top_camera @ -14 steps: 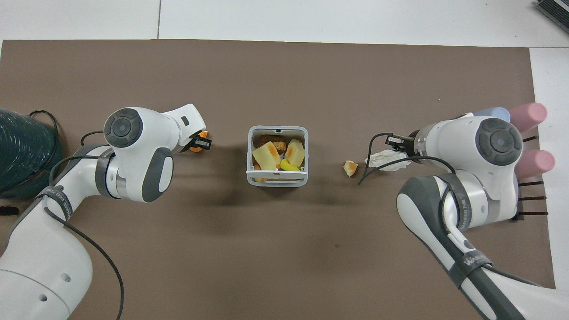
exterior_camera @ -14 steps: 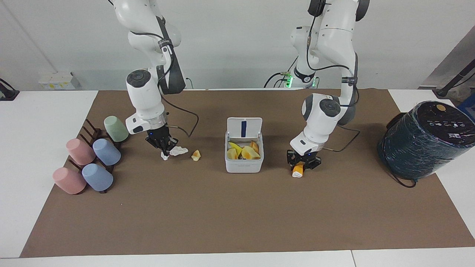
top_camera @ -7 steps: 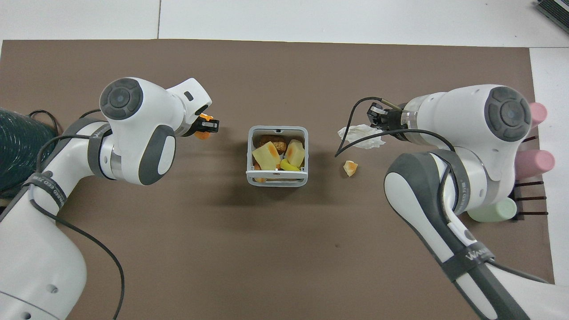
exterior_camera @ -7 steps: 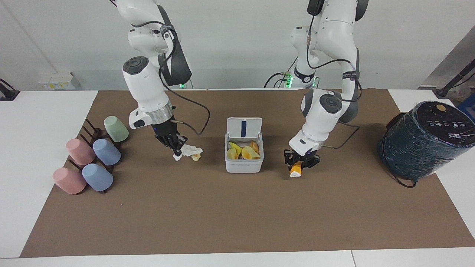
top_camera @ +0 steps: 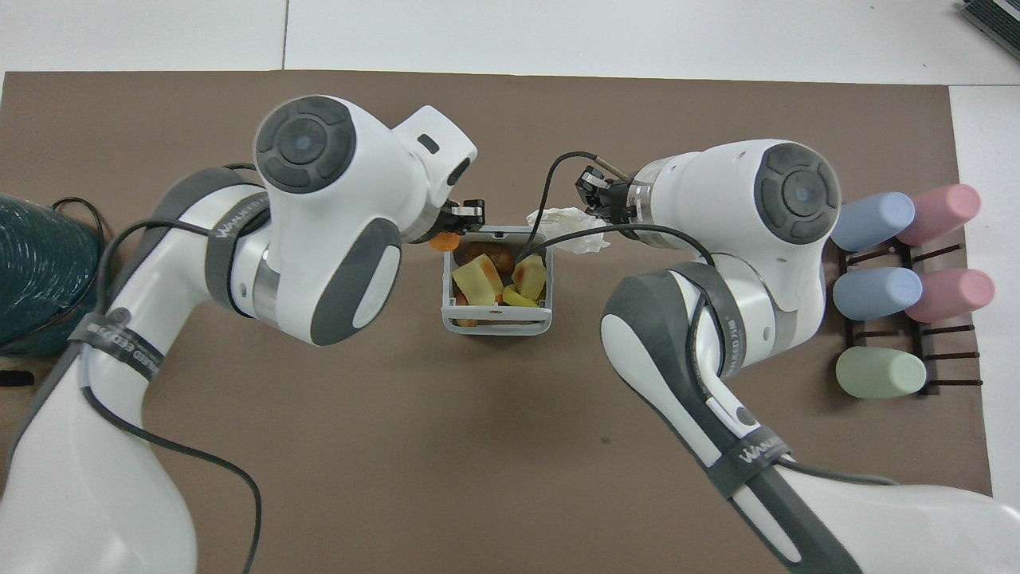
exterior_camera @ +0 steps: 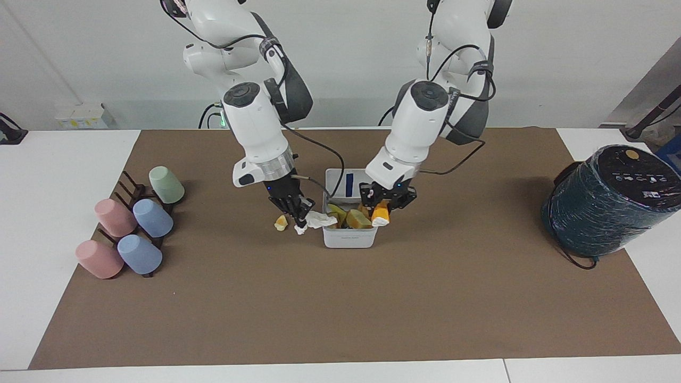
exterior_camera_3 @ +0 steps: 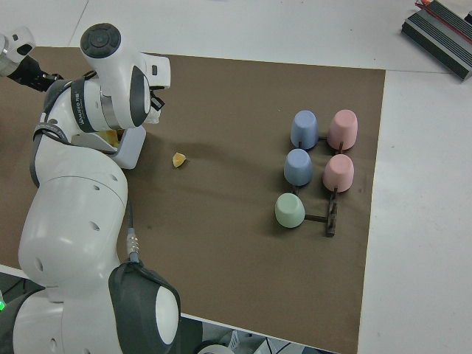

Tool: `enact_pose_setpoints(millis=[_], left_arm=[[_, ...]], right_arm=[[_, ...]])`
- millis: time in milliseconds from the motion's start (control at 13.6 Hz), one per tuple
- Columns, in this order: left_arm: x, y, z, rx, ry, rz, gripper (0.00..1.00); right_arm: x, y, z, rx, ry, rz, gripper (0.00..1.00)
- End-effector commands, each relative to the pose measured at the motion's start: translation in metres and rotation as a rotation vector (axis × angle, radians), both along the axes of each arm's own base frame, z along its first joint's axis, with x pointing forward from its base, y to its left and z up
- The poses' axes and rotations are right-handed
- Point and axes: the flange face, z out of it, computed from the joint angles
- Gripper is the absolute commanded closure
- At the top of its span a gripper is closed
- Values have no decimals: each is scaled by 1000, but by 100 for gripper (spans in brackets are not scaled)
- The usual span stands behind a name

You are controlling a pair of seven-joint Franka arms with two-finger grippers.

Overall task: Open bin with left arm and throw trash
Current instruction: 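Drop the paper into the bin with the right gripper while the left gripper withdraws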

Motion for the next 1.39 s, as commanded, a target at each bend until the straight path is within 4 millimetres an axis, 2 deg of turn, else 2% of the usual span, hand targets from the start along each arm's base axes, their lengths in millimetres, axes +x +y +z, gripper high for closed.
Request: enact_pose_setpoints(millis=[0, 73, 147, 220, 293, 366, 440, 586, 806, 953, 1099, 1319], left_arm=[[-10, -8, -11, -1, 4, 10, 64], [-12, -8, -11, 0, 5, 8, 30], [-12, -8, -11, 2, 8, 8, 8], [-12, -8, -9, -1, 4, 8, 0], [-10, -8, -7, -3, 1, 8, 0], [-9, -7, -6, -1, 0, 10, 0], [-8, -6, -3, -1, 0, 11, 0], [2, 9, 8, -4, -12, 31, 0], [41, 90, 37, 25, 10, 108, 0], [58, 144, 43, 50, 28, 87, 0], [69, 193, 45, 66, 39, 68, 0], [71, 250, 57, 113, 54, 77, 0]], right_arm=[[-4, 20, -6, 14, 16, -1, 100], [-8, 23, -9, 8, 28, 6, 93], [-9, 25, -11, 5, 34, 10, 83], [-10, 25, -11, 3, 36, 11, 75], [-10, 25, -12, 2, 38, 11, 54], [-10, 26, -10, 4, 35, 11, 12], [-10, 25, -9, 4, 35, 12, 0], [-10, 25, -8, -2, 42, 15, 0], [-2, 5, -6, -47, 18, 22, 0], [5, -16, -8, -91, -4, 76, 0], [4, -38, -22, -133, -4, 173, 0], [-8, -60, -53, -219, 18, 316, 0]])
